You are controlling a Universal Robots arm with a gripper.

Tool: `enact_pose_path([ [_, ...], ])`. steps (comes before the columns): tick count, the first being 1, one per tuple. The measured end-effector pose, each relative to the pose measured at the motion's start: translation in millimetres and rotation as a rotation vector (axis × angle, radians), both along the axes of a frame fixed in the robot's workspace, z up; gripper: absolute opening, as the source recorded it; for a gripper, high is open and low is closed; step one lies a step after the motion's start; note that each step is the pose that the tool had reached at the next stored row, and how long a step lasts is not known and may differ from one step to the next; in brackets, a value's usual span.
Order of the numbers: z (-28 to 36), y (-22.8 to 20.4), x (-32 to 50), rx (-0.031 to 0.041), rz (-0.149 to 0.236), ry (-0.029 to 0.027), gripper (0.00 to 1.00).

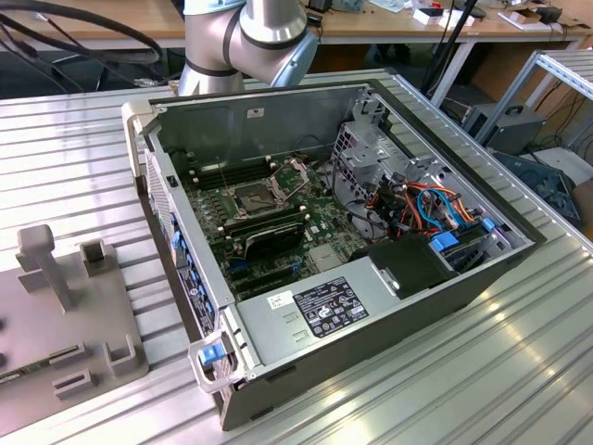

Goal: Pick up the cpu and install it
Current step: 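Pick up the cpu and move it towards the insertion slot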

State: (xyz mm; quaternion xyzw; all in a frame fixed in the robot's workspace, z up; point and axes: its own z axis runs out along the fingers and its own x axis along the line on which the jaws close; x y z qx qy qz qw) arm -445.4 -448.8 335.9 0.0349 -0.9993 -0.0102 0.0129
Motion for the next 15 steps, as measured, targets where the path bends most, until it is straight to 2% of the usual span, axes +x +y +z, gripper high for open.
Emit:
enact_pose_path([
  [3, 6.0, 0.0, 0.0, 0.0, 0.0, 0.0001, 0.55],
  [10, 8.0, 0.0, 0.0, -0.0003, 0.0, 0.0005, 0.55],
  [15, 18.6, 0.0, 0.0, 0.0, 0.0, 0.0, 0.55],
])
